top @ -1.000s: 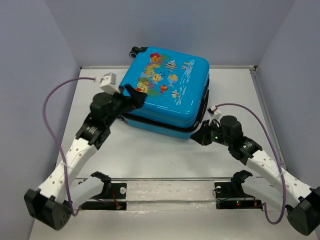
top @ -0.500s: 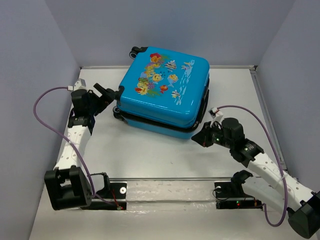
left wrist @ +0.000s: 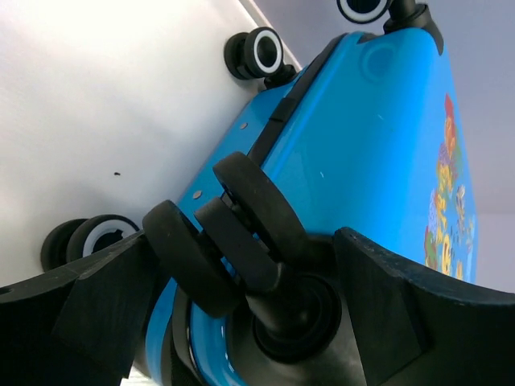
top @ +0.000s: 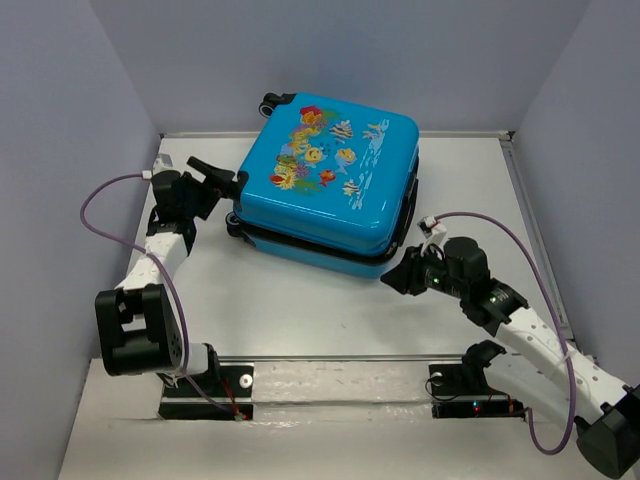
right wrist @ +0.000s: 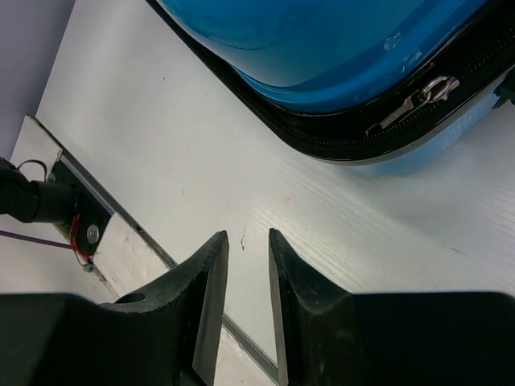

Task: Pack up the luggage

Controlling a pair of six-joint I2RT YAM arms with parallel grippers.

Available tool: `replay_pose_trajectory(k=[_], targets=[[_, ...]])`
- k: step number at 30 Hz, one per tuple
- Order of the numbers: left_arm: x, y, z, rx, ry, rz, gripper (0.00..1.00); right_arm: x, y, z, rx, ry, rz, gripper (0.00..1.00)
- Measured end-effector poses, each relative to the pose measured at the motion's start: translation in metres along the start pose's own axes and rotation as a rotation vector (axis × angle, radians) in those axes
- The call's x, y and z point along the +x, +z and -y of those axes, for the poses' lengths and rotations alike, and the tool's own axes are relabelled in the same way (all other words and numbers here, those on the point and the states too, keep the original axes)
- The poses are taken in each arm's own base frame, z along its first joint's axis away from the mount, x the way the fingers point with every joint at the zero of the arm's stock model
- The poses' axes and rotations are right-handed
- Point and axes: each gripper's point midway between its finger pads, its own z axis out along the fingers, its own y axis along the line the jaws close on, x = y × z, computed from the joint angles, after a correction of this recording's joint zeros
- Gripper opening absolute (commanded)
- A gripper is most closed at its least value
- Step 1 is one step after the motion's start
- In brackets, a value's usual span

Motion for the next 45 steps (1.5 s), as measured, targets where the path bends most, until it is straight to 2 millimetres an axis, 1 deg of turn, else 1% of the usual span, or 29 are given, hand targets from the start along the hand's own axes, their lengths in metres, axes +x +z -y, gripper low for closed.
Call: replay_pose_trajectory(k=[5, 7, 8, 9, 10, 12, 13, 14, 17, 18, 19, 21, 22, 23, 24, 26, 27, 29, 30, 32, 34, 37, 40, 43, 45], targets=[[-0.002, 0.01, 0.001, 0.009, -0.07, 0.008, 0.98, 0.005, 0.0, 0.002, -0.001, 0.004, -0.01, 0.34], [-0.004, 0.014, 0.003, 0.015, -0.092, 0.014, 0.93, 0.005, 0.0, 0.001, -0.003, 0.005, -0.01, 0.36], [-0.006, 0.016, 0.004, 0.019, -0.105, 0.018, 0.82, 0.005, 0.0, 0.001, -0.004, 0.006, -0.008, 0.41], [-0.007, 0.018, 0.005, 0.023, -0.111, 0.022, 0.73, 0.004, -0.001, 0.001, -0.005, 0.005, -0.005, 0.44], [-0.009, 0.019, 0.006, 0.026, -0.116, 0.025, 0.61, 0.004, -0.001, 0.0, -0.006, 0.007, -0.002, 0.48], [-0.011, 0.021, 0.007, 0.027, -0.143, 0.038, 0.22, 0.002, -0.003, -0.001, -0.007, 0.013, 0.009, 0.66], [-0.012, 0.021, 0.006, 0.023, -0.163, 0.04, 0.13, 0.002, -0.003, -0.001, -0.007, 0.013, 0.01, 0.68], [-0.013, 0.021, 0.006, 0.019, -0.173, 0.045, 0.06, 0.001, -0.003, -0.001, -0.005, 0.023, 0.013, 0.7], [-0.013, 0.021, 0.007, 0.021, -0.179, 0.045, 0.06, -0.002, -0.003, 0.003, 0.021, 0.031, 0.031, 0.74], [-0.013, 0.021, 0.007, 0.022, -0.18, 0.044, 0.06, -0.003, -0.003, 0.005, 0.037, 0.04, 0.039, 0.72], [-0.013, 0.021, 0.007, 0.023, -0.18, 0.042, 0.06, -0.005, -0.003, 0.009, 0.058, 0.05, 0.051, 0.68], [-0.013, 0.02, 0.01, 0.027, -0.18, 0.038, 0.06, -0.01, -0.005, 0.017, 0.11, 0.066, 0.083, 0.52], [-0.014, 0.019, 0.011, 0.024, -0.181, 0.035, 0.06, -0.014, -0.009, 0.025, 0.161, 0.093, 0.118, 0.33], [-0.016, 0.017, 0.015, 0.025, -0.18, 0.035, 0.06, -0.018, -0.013, 0.028, 0.186, 0.097, 0.145, 0.25], [-0.018, 0.014, 0.02, 0.027, -0.177, 0.036, 0.06, -0.023, -0.017, 0.033, 0.223, 0.112, 0.183, 0.21], [-0.025, 0.008, 0.034, 0.043, -0.164, 0.043, 0.06, -0.032, -0.026, 0.043, 0.285, 0.148, 0.252, 0.15], [-0.028, 0.005, 0.041, 0.054, -0.158, 0.047, 0.06, -0.036, -0.031, 0.048, 0.319, 0.164, 0.284, 0.07], [-0.033, -0.002, 0.057, 0.087, -0.144, 0.059, 0.06, -0.041, -0.034, 0.058, 0.374, 0.186, 0.323, 0.07], [-0.036, -0.006, 0.067, 0.109, -0.135, 0.065, 0.06, -0.041, -0.033, 0.065, 0.41, 0.198, 0.33, 0.07], [-0.038, -0.012, 0.08, 0.136, -0.126, 0.072, 0.06, -0.036, -0.025, 0.079, 0.478, 0.213, 0.306, 0.07], [-0.038, -0.017, 0.086, 0.151, -0.121, 0.073, 0.06, -0.029, -0.015, 0.094, 0.535, 0.226, 0.27, 0.07], [-0.037, -0.019, 0.087, 0.147, -0.122, 0.066, 0.06, -0.023, 0.0, 0.113, 0.584, 0.251, 0.234, 0.07], [-0.035, -0.019, 0.085, 0.139, -0.127, 0.059, 0.06, -0.029, 0.014, 0.128, 0.595, 0.287, 0.243, 0.07], [-0.033, -0.02, 0.086, 0.138, -0.132, 0.054, 0.06, -0.038, 0.027, 0.133, 0.561, 0.305, 0.262, 0.07], [-0.031, -0.024, 0.088, 0.144, -0.133, 0.051, 0.06, -0.042, 0.04, 0.13, 0.507, 0.308, 0.264, 0.07]])
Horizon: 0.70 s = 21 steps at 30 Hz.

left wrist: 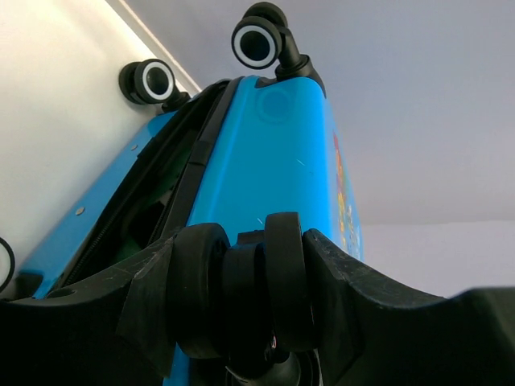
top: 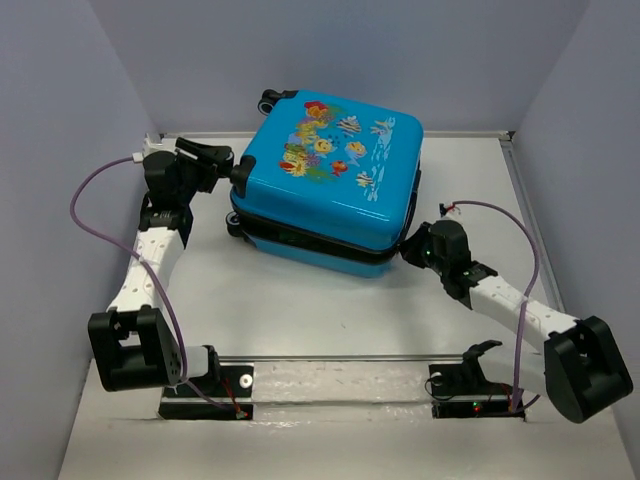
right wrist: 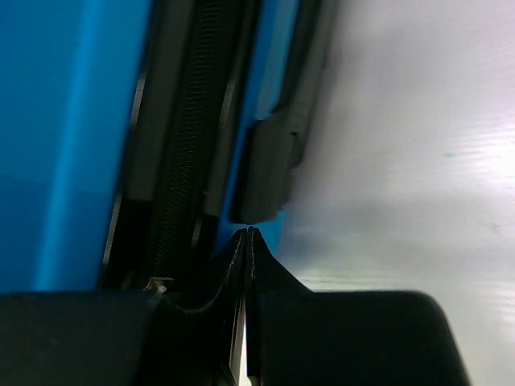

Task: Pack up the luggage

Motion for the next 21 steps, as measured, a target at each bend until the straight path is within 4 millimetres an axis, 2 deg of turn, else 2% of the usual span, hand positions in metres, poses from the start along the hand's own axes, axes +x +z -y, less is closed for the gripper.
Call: replay_pose_trajectory(k=[3, 9, 15, 19, 21], targets=[[0.005, -0.007, 0.003, 0.016, -0.004, -0.006, 0.06, 0.009, 0.01, -0.011, -0.067, -0.002, -0.037, 0.07], [0.014, -0.014, -0.004, 0.017, -0.011, -0.014, 0.06, 0.024, 0.022, -0.009, -0.098, 0.004, -0.089, 0.07], [0.022, -0.011, -0.027, -0.033, -0.022, -0.02, 0.06, 0.023, 0.018, -0.012, -0.127, -0.005, -0.084, 0.07], [0.023, -0.002, -0.04, -0.061, -0.029, -0.022, 0.06, 0.022, 0.008, -0.016, -0.163, -0.017, -0.071, 0.18], [0.024, 0.003, -0.049, -0.084, -0.038, -0.031, 0.06, 0.023, 0.002, -0.017, -0.18, -0.029, -0.068, 0.2]])
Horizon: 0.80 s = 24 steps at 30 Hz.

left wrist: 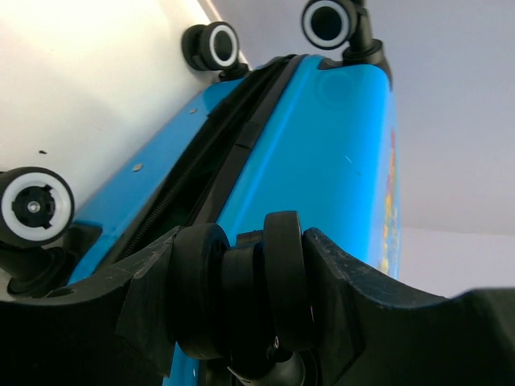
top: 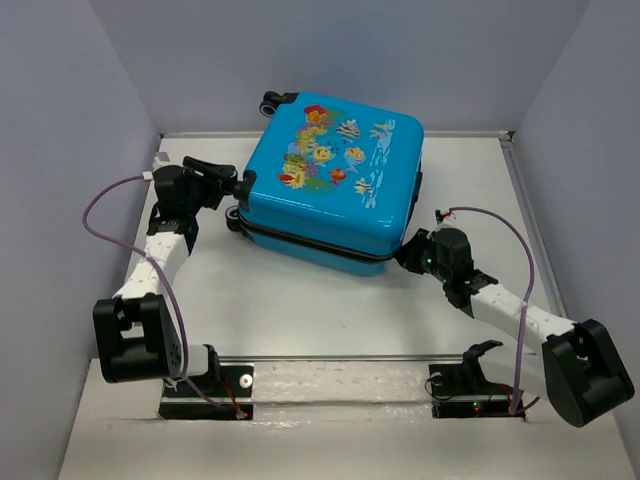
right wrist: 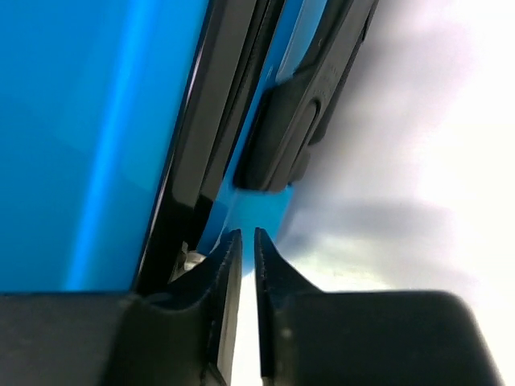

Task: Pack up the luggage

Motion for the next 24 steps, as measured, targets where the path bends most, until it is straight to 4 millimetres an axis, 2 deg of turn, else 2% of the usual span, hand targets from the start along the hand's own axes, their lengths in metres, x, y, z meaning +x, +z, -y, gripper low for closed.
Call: replay_pose_trajectory(k=[3, 6, 9, 10, 17, 21, 22, 24], targets=[[0.0, 0.01, -0.01, -0.026, -0.017, -0.019, 0.06, 0.004, -0.01, -0.001, -0.017, -0.023, -0.005, 0.22], [-0.002, 0.017, -0.012, -0.03, -0.028, -0.037, 0.06, 0.004, -0.021, -0.005, -0.045, -0.05, 0.002, 0.26], [-0.006, 0.022, -0.011, -0.019, -0.033, -0.046, 0.06, 0.005, -0.031, -0.008, -0.067, -0.076, 0.008, 0.39], [-0.006, 0.022, -0.012, -0.018, -0.033, -0.047, 0.06, 0.005, -0.033, -0.008, -0.071, -0.083, 0.01, 0.41], [-0.008, 0.03, -0.014, -0.017, -0.037, -0.057, 0.06, 0.009, -0.035, -0.003, -0.067, -0.152, -0.004, 0.44], [-0.007, 0.032, -0.019, -0.027, -0.036, -0.062, 0.2, 0.016, -0.03, 0.005, -0.053, -0.204, -0.038, 0.44], [-0.007, 0.033, -0.02, -0.03, -0.034, -0.063, 0.32, 0.016, -0.029, 0.005, -0.057, -0.225, -0.038, 0.44], [-0.008, 0.034, -0.022, -0.043, -0.031, -0.067, 0.46, 0.015, -0.028, 0.004, -0.066, -0.253, -0.032, 0.44]])
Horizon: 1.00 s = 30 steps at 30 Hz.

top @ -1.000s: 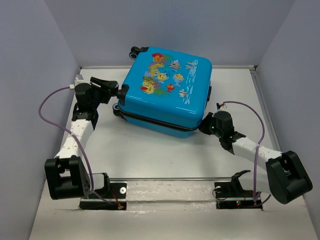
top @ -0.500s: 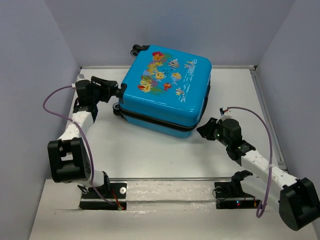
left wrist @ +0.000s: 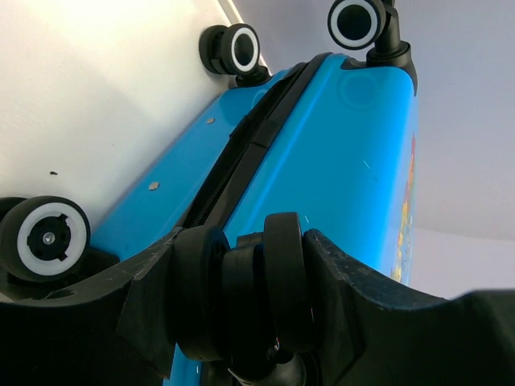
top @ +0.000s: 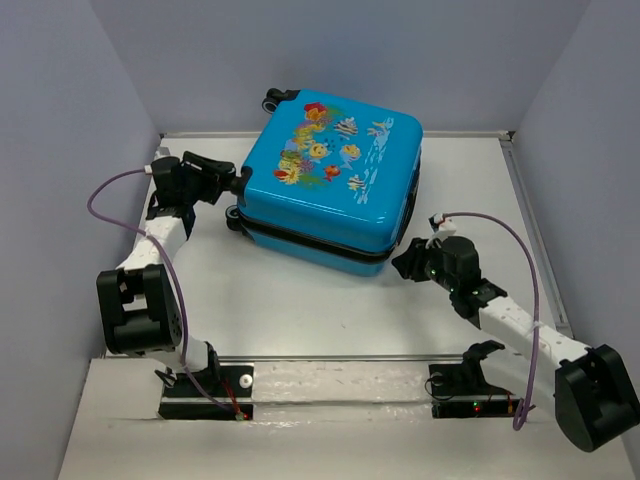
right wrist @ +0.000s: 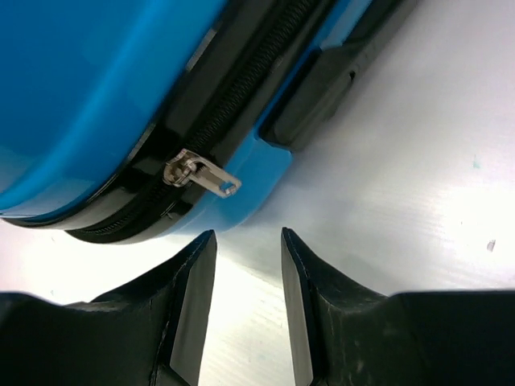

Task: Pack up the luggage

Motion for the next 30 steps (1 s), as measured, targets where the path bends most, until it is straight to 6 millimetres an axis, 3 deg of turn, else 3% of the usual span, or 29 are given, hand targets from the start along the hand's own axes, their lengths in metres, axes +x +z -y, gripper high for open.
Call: replay_pose_trajectory(k=[8, 15, 20, 25, 28, 30], targets=[[-0.007, -0.001, 0.003, -0.017, 0.113, 0.022, 0.98, -0.014, 0.011, 0.002, -0.042, -0.11, 0.046, 0.45], [-0.017, -0.033, 0.015, -0.051, 0.285, 0.076, 0.99, -0.034, 0.014, 0.008, -0.108, -0.159, 0.088, 0.48], [-0.018, -0.067, 0.048, 0.028, 0.39, 0.131, 0.97, -0.035, 0.014, 0.005, -0.195, -0.171, 0.079, 0.48], [0.003, -0.108, 0.081, 0.135, 0.512, 0.159, 0.99, -0.038, 0.006, -0.007, -0.298, -0.159, 0.079, 0.53], [-0.001, -0.108, 0.079, 0.121, 0.53, 0.175, 0.99, -0.04, -0.002, -0.02, -0.361, -0.143, 0.075, 0.55], [-0.003, -0.091, 0.065, 0.071, 0.515, 0.148, 0.99, -0.041, -0.01, -0.031, -0.407, -0.143, 0.076, 0.56]])
